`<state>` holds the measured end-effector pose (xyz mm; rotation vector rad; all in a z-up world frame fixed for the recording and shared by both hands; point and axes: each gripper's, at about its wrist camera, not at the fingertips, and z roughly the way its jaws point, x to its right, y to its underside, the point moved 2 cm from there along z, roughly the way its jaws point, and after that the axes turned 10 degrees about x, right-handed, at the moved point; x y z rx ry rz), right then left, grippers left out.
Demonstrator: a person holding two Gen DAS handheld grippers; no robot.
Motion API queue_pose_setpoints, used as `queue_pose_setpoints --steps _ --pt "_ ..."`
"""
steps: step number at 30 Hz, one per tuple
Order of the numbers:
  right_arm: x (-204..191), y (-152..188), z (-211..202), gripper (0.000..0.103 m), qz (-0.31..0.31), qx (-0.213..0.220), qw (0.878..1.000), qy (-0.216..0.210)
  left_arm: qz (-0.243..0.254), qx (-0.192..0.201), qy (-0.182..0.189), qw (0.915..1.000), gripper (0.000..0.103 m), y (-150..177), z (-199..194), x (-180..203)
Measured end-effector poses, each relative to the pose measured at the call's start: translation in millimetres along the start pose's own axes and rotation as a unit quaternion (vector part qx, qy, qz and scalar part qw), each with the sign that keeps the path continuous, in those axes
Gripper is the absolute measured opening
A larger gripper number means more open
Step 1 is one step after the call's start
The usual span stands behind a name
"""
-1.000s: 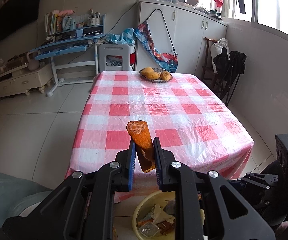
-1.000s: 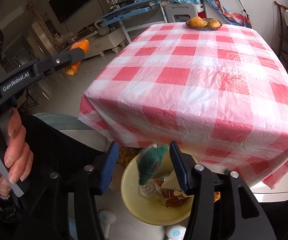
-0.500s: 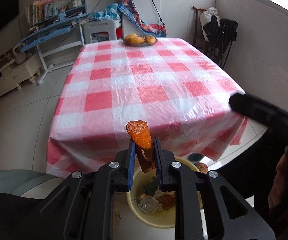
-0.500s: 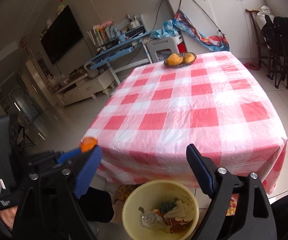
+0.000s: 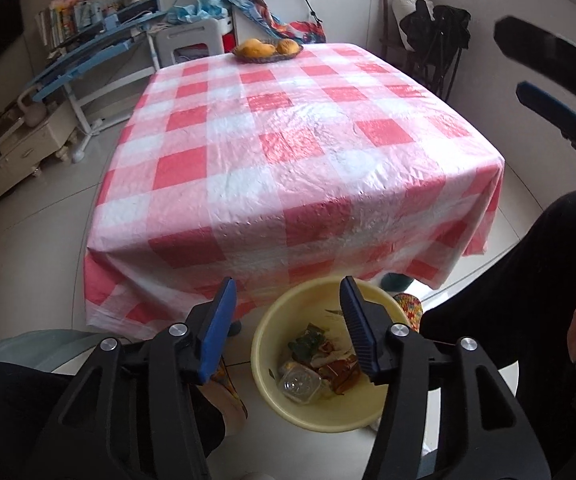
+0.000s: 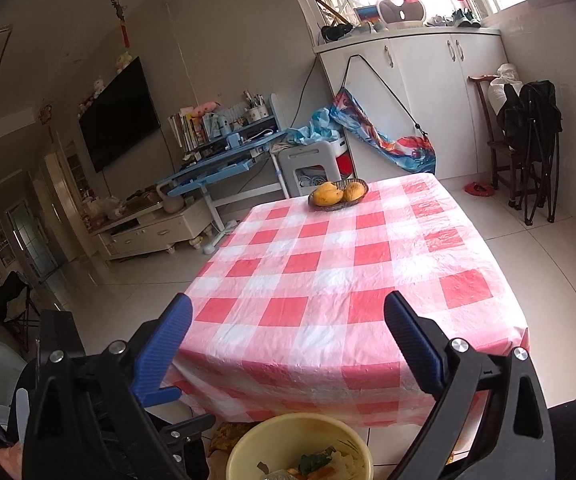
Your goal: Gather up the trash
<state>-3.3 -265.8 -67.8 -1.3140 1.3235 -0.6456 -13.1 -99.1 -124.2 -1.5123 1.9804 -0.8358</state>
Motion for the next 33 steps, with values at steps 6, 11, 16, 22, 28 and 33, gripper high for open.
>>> queue_pose_setpoints --steps 6,11,16,22,28,33 --pt "-15.2 -4.7 -8.0 0.093 -0.038 0.021 0.999 0.003 -0.037 0.089 -0.041 0.9945 0.081 -21.8 -32.1 -18.1" --pt "-36.0 -8.3 -14.6 0.094 -0.088 0.037 0.995 0.005 -0.071 0.138 -0.066 0.9857 0.086 -36.6 -55.8 -36.4" --pt "-52.1 -15.0 -24.5 0.095 -0.113 0.055 0.992 0.012 -0.090 0.163 -0.082 0.9791 0.091 -46.7 -83.9 -51.0" --pt "-65.4 -31.1 -39.5 0.096 -0.142 0.087 0.986 0.032 -0.076 0.201 -0.123 0.9689 0.095 -62.2 -117.5 -62.2" --pt "-56.5 -31.9 -32.0 0.096 -0.122 0.082 0.988 0.049 -0.099 0.179 -0.128 0.9704 0.095 -57.9 -107.1 -78.0" --pt "-62.7 -23.6 -21.8 0.096 -0.146 0.063 0.986 0.058 -0.102 0.178 -0.127 0.9705 0.095 -54.9 -102.2 -81.1"
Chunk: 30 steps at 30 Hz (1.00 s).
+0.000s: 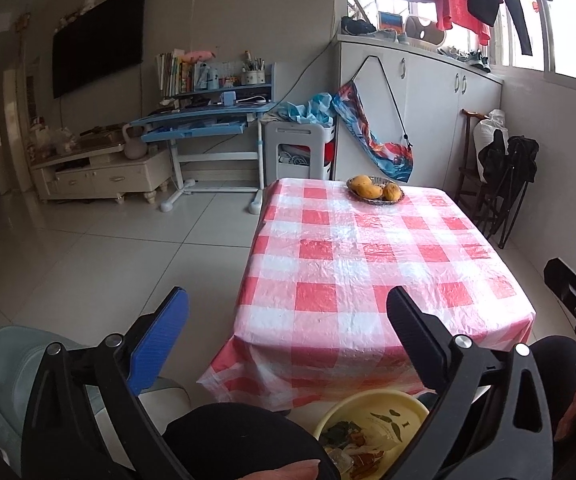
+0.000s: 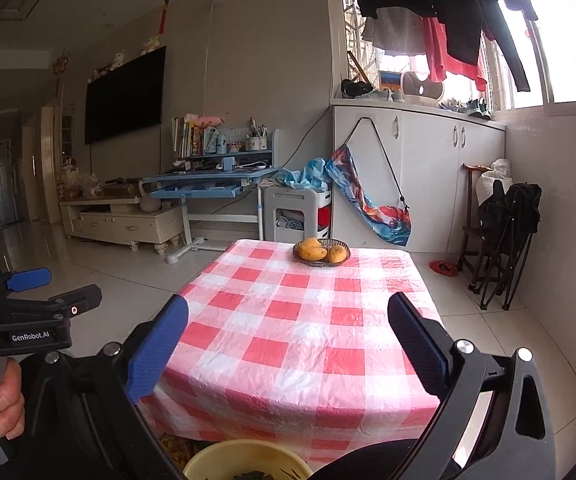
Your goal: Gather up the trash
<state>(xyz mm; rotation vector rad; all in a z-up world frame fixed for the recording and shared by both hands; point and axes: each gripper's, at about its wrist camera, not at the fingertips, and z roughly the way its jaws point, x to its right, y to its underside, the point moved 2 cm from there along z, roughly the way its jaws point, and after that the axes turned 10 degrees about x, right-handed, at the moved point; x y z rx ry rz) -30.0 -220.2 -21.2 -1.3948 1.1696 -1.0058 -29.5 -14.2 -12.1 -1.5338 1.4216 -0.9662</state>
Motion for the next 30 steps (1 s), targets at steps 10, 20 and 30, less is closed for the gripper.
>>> queue_pose_setpoints --steps 10,20,30 --pt "-0.5 4.8 3.7 0.096 -0.002 -0.012 1.000 0.005 0.001 -0.002 0.000 1.0000 0.095 2.9 1.4 0.9" --pt "-1.2 6.1 5.7 0.096 -0.004 -0.015 1.000 0.006 0.000 -0.012 -0.003 0.9999 0.095 5.5 5.6 0.3" --pt "-1.7 5.7 5.8 0.096 -0.003 -0.015 1.000 0.005 -0.001 -0.014 -0.004 0.9999 0.095 4.8 6.4 -0.5"
